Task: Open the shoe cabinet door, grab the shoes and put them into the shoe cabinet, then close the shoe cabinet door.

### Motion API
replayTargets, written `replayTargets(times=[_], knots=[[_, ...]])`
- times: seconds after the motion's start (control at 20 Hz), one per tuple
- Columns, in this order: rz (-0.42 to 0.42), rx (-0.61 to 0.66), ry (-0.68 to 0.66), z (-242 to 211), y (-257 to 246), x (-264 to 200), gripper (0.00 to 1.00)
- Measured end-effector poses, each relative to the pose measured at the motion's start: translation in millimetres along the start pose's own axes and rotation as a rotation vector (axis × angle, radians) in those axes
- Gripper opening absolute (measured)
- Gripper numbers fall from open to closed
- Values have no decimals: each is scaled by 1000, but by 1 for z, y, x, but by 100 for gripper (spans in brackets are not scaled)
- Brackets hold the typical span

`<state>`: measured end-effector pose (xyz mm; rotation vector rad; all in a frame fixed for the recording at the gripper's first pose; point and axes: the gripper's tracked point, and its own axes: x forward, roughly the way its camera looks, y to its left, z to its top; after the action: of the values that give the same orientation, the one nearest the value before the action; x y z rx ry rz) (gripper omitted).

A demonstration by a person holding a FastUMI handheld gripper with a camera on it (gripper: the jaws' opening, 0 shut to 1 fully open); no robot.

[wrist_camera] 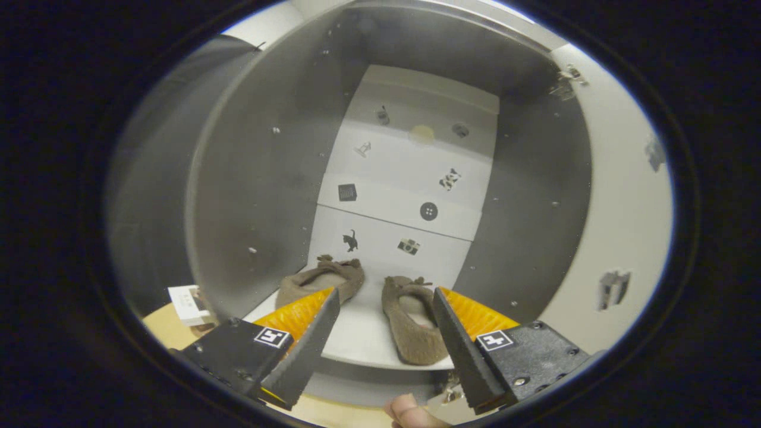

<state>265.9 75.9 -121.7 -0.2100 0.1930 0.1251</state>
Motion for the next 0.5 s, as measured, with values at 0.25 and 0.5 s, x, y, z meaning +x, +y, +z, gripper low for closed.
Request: replayTargets(times=[0.25,0.5], knots=[[39,58,-9,24,4,-130,100],[32,30,-107,57,-17,-246,100]])
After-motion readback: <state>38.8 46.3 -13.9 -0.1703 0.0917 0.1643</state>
